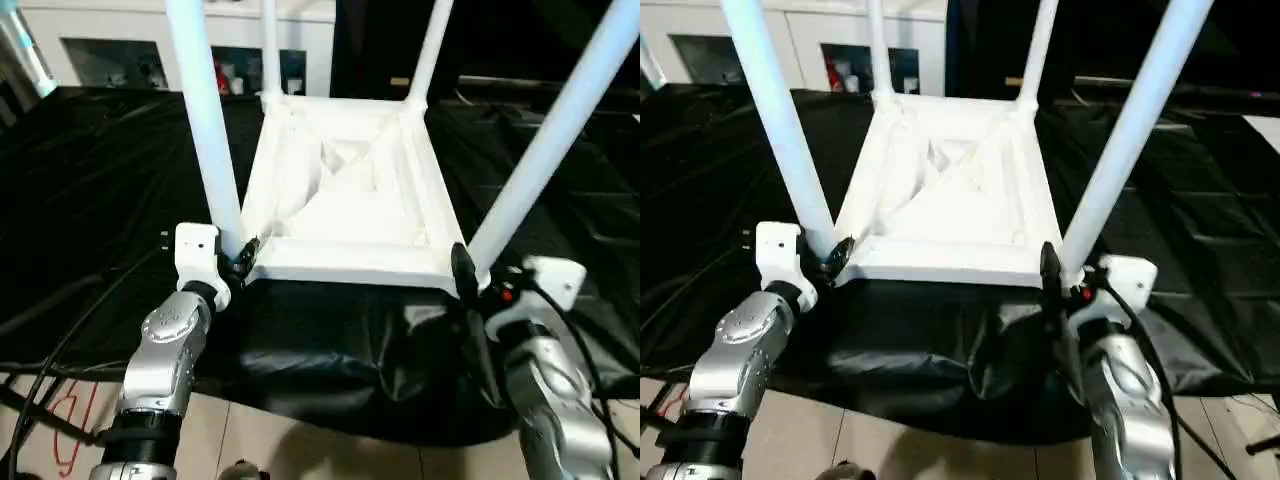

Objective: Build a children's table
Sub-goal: Flip table

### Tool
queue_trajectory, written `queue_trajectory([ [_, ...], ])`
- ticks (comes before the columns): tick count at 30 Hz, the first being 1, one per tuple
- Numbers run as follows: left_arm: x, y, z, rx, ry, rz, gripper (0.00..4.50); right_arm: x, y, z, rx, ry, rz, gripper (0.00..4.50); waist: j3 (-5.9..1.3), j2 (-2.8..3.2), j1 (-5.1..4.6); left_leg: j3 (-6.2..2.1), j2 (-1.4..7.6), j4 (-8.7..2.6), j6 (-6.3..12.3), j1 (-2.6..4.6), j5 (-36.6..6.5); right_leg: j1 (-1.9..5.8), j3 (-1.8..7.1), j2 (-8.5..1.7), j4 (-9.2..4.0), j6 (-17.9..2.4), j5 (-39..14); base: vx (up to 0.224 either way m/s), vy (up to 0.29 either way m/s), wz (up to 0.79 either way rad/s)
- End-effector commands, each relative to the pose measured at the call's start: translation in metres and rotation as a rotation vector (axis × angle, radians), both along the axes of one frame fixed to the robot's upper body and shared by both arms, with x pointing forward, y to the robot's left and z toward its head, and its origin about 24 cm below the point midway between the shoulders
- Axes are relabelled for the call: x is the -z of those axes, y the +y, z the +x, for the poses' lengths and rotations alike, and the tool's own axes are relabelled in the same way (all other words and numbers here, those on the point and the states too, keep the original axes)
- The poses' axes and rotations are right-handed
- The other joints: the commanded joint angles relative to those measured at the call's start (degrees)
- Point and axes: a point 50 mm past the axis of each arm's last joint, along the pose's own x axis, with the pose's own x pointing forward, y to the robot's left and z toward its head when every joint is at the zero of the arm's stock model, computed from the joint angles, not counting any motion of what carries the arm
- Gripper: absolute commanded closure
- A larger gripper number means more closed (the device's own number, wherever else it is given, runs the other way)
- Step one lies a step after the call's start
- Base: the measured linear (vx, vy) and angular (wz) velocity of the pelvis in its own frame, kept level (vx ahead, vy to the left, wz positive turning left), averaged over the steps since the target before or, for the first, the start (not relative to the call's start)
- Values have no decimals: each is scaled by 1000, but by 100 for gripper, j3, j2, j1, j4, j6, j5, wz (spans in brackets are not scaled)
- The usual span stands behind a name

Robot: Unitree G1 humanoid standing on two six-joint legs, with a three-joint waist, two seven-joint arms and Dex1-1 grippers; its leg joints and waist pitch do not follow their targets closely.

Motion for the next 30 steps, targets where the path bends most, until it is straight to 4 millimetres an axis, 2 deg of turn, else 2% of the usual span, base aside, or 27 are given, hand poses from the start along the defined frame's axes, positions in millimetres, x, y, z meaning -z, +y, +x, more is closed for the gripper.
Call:
queue_trajectory([
  [1,-7,-6,4,24,-20,-10,184,-8,-3,-8,-60,-29,-10,1,-328,51,-3,-76,185,-445,16,108,-1221,226,239,-387,-454,-851,-141,0,0,0],
  [3,-7,-6,4,26,-16,-17,184,-9,-3,-14,-123,-21,-5,0,-333,55,7,-81,189,-436,55,102,-1168,234,240,-383,-450,-831,-37,0,0,0],
  [4,-7,-6,5,32,-11,-37,184,-10,2,-23,-276,21,43,0,-336,71,3,-83,183,-430,91,99,-1132,237,238,-384,-439,-845,29,0,0,0],
  [5,-7,-6,5,33,-10,-39,184,-10,2,-24,-291,26,48,0,-333,59,6,-83,178,-423,137,104,-1131,250,236,-373,-445,-854,69,0,0,0],
  [7,-8,-7,5,28,-5,-83,184,-10,8,-26,-372,52,43,0,-333,75,5,-87,174,-409,198,85,-1083,249,228,-380,-450,-903,115,0,0,0],
  [8,-9,-8,5,26,-4,-116,184,-9,12,-24,-407,68,26,0,-326,58,0,-79,175,-410,199,89,-1138,233,231,-390,-465,-934,-67,0,0,0],
  [10,-12,-13,4,31,2,-246,184,-5,29,-9,-471,135,-30,0,-320,61,-30,-86,164,-421,133,84,-1136,233,214,-381,-472,-996,-365,0,0,0],
  [11,-13,-15,4,25,2,-293,184,-7,34,-3,-479,133,-15,0,-314,45,-67,-79,162,-419,105,74,-1127,222,218,-384,-482,-1029,-518,0,0,0],
  [12,-14,-15,4,22,1,-313,184,-7,36,-1,-490,146,22,0,-316,57,-63,-80,165,-417,98,81,-1137,215,218,-399,-485,-1026,-618,0,0,0],
  [13,-15,-17,4,23,7,-349,184,-10,42,2,-532,154,62,0,-317,41,-56,-65,163,-398,121,92,-1096,203,237,-403,-491,-1020,-699,0,0,0],
  [15,-16,-18,4,27,6,-365,184,-12,46,3,-569,149,66,0,-331,50,-31,-63,165,-383,168,72,-876,218,241,-404,-476,-1006,-550,0,0,0],
  [16,-19,-20,3,40,-3,-398,184,-13,52,2,-631,177,75,0,-350,14,-12,-48,174,-365,204,76,-735,212,242,-393,-454,-1021,-321,0,0,0],
  [17,-19,-20,3,40,-4,-398,184,-13,52,2,-633,178,76,0,-354,34,4,-52,164,-357,220,71,-649,224,238,-392,-423,-1052,-191,0,0,0],
  [18,-20,-22,3,44,-2,-430,184,-13,55,2,-667,198,69,0,-363,-26,8,-42,159,-348,278,48,-500,247,230,-382,-411,-1071,36,0,0,0],
  [19,-21,-23,2,49,1,-462,184,-11,58,2,-694,237,77,0,-364,-54,23,-42,161,-352,321,48,-457,248,220,-390,-395,-1096,118,0,0,0],
  [20,-21,-24,1,51,4,-481,184,-10,60,3,-709,263,81,0,-362,-3,27,-47,160,-350,334,55,-471,236,215,-391,-390,-1135,94,0,0,0],
  [21,-22,-25,1,45,8,-499,184,-10,63,5,-720,273,79,0,-358,-75,9,-33,164,-348,340,60,-505,234,215,-389,-403,-1152,34,0,0,0],
  [22,-22,-25,0,39,8,-515,184,-10,65,5,-735,284,92,0,-351,-80,15,-36,164,-352,340,53,-505,238,216,-398,-395,-1150,-6,0,0,0],
  [23,-23,-25,0,35,8,-523,184,-11,65,5,-741,285,98,0,-342,-43,24,-34,176,-356,319,66,-545,215,222,-405,-417,-1125,-111,0,0,0],
  [27,-23,-26,-1,42,10,-522,184,-12,64,11,-684,276,139,0,-348,-69,29,-37,181,-365,261,76,-556,221,229,-408,-410,-1058,-34,0,0,0],
  [29,-23,-29,-2,54,15,-534,184,-8,60,27,-532,303,220,0,-348,-64,19,-38,171,-374,199,78,-545,209,227,-406,-407,-1062,-76,0,0,0],
  [30,-23,-29,-2,55,16,-535,184,-8,60,28,-523,305,225,0,-352,-61,13,-34,169,-375,176,87,-547,198,226,-405,-407,-1078,-93,0,0,0],
])
